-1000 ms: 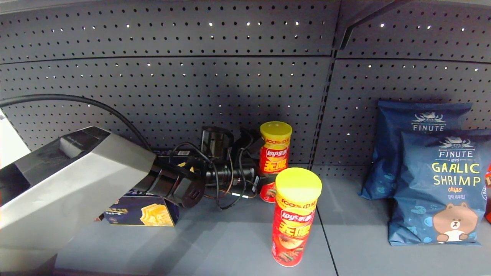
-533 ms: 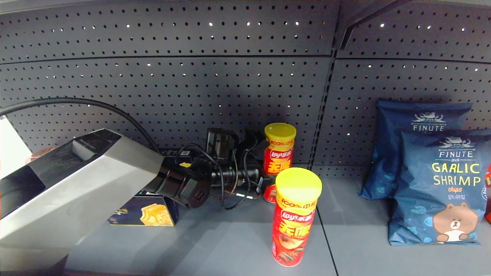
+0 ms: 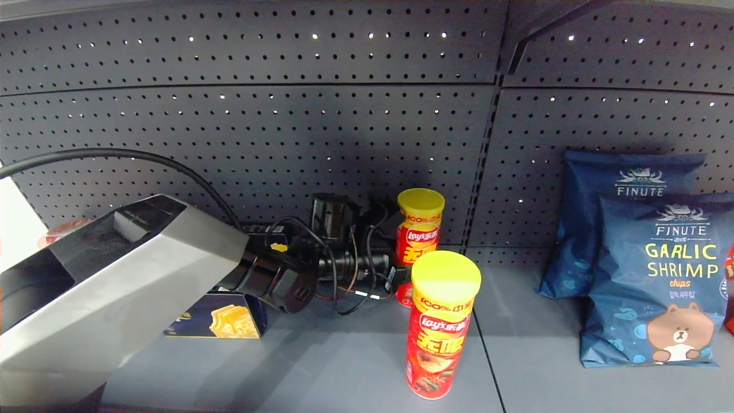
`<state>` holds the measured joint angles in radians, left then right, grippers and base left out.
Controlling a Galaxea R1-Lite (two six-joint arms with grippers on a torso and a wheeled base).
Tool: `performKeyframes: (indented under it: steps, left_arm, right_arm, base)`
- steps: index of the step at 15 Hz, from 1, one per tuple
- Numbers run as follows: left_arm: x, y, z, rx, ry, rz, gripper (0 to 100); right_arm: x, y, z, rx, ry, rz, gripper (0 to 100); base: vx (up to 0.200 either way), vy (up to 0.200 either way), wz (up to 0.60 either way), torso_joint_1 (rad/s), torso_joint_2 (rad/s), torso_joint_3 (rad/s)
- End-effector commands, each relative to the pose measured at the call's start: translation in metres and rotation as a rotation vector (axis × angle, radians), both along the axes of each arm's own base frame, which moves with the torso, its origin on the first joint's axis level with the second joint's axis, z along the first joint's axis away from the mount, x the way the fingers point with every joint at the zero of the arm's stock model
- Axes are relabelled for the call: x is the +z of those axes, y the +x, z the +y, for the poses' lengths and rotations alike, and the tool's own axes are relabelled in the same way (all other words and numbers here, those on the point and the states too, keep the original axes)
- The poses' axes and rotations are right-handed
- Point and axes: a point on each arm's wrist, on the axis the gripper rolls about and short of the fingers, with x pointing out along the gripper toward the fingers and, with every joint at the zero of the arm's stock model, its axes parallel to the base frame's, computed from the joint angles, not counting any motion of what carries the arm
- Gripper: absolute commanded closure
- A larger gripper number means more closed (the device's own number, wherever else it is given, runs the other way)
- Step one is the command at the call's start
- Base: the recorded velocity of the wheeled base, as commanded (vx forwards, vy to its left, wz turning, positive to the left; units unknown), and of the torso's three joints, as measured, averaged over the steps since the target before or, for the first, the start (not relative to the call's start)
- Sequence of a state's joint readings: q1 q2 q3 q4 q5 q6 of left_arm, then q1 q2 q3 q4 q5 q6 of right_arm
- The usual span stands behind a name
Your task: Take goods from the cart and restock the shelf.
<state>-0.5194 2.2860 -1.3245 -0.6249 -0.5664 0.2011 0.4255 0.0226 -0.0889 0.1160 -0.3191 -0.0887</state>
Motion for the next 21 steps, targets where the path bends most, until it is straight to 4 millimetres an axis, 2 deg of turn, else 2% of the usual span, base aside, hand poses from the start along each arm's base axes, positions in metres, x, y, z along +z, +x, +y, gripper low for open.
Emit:
performKeyframes:
  steps: [1,4,7,8,11,13,16,17,19,20,21]
  left_arm:
    - [0.001,0.001,0.002,0.004,0.0,-0.002,0]
    - [0.0,-0.002,0.001,0.006,0.006,0.001,0]
    - [0.011,-0.005,0.007,0.025,0.001,-0.016,0]
    - [0.02,-0.013,0.011,0.024,-0.002,-0.021,0]
    - [0.027,-0.038,0.028,0.029,0.011,-0.001,0]
    - [0.033,-0.058,0.044,0.044,0.008,-0.005,0]
    - [0.038,-0.075,0.068,0.079,0.006,-0.009,0]
    - [0.042,-0.088,0.083,0.105,0.009,-0.004,0]
    - [0.046,-0.104,0.094,0.127,0.016,-0.002,0]
    - [0.051,-0.112,0.098,0.145,0.016,-0.012,0]
    - [0.055,-0.125,0.1,0.175,0.026,-0.025,0]
  right_arm:
    - [0.0,0.0,0.0,0.001,-0.001,0.002,0]
    - [0.0,0.0,0.0,0.001,-0.001,0.002,0]
    - [0.0,0.0,0.0,-0.001,0.001,0.004,0]
    - [0.0,0.001,0.0,0.004,-0.002,0.011,0]
    - [0.001,0.003,0.001,0.014,-0.011,0.038,0]
    - [0.001,0.007,0.002,0.039,-0.027,0.07,0]
    - [0.002,0.012,0.005,0.07,-0.047,0.127,0]
    - [0.005,0.015,0.007,0.091,-0.056,0.158,0]
    - [0.023,0.025,0.013,0.104,-0.038,0.215,0]
    - [0.039,0.033,0.017,0.128,0.003,0.245,0]
    - [0.064,0.051,0.028,0.18,0.027,0.289,0]
  base:
    - [0.0,0.0,0.0,0.0,0.0,0.0]
    - [0.0,0.0,0.0,0.0,0.0,0.0]
    - [0.0,0.0,0.0,0.0,0.0,0.0]
    - [0.0,0.0,0.0,0.0,0.0,0.0]
    - [0.0,0.0,0.0,0.0,0.0,0.0]
    - [0.0,0.0,0.0,0.0,0.0,0.0]
    - [0.0,0.0,0.0,0.0,0.0,0.0]
    - [0.0,0.0,0.0,0.0,0.0,0.0]
    - [0.0,0.0,0.0,0.0,0.0,0.0]
    - [0.0,0.0,0.0,0.0,0.0,0.0]
    - [0.0,0.0,0.0,0.0,0.0,0.0]
